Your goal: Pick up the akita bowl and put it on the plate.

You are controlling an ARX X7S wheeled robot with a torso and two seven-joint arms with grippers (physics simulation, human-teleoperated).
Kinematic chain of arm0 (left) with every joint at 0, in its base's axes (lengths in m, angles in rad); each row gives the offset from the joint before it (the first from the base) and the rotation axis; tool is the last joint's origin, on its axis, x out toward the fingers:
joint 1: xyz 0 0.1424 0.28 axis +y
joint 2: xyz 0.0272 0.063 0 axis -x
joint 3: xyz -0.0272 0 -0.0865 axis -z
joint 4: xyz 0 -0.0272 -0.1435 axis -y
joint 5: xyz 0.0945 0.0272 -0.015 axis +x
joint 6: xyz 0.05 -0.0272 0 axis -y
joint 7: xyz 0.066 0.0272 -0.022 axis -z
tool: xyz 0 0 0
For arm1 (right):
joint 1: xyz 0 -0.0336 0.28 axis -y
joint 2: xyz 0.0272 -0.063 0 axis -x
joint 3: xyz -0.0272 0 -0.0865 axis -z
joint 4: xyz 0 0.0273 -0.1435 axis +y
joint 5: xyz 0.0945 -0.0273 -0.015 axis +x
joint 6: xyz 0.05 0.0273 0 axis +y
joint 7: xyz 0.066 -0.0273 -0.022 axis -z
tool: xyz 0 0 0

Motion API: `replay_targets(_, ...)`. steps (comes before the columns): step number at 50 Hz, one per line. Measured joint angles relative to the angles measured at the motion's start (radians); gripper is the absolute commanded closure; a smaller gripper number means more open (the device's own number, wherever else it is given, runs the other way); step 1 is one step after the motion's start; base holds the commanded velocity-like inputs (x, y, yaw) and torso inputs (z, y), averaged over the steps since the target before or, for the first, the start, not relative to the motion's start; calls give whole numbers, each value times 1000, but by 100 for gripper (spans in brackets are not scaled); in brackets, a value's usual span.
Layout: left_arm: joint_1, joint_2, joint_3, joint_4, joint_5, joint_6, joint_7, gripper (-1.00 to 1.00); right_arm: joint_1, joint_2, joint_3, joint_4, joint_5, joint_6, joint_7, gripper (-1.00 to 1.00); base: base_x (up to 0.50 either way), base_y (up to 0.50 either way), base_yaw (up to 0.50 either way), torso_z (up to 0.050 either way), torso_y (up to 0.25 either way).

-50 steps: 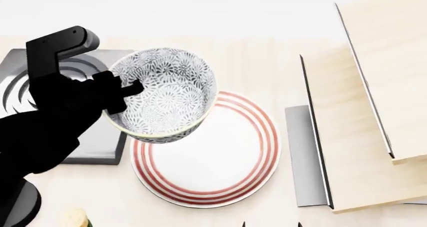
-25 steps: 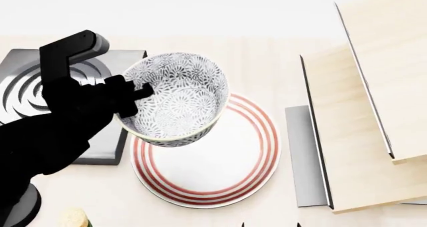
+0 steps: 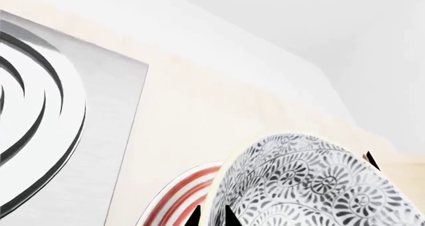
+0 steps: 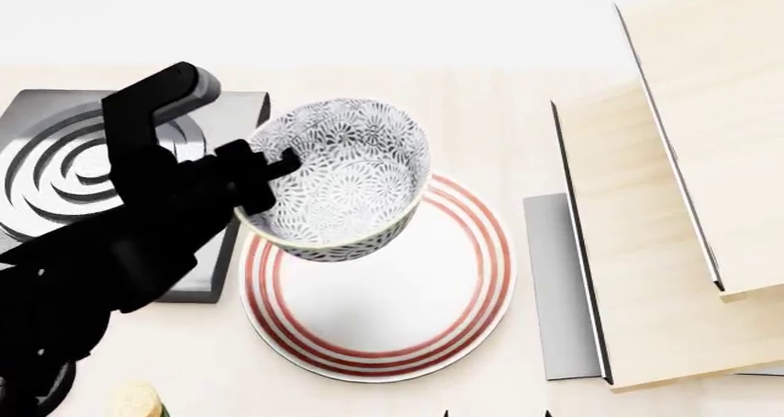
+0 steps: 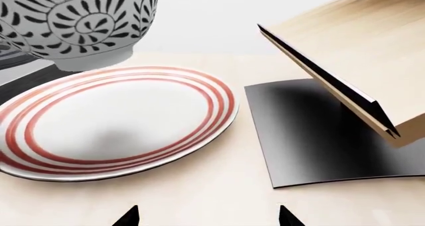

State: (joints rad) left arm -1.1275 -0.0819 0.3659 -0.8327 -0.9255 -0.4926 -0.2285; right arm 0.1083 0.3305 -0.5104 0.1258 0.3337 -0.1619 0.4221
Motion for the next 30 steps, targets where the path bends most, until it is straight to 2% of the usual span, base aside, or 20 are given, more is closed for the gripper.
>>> replay_targets(13, -67, 54, 48, -228, -17, 122, 77, 100, 1, 0, -4, 4, 0, -1, -1, -100, 0, 0, 0, 0, 0)
replay_targets(30, -122, 75, 328, -397, -282, 254, 118, 100, 3, -1, -9, 9, 1, -3, -1, -100, 0, 0, 0, 0, 1)
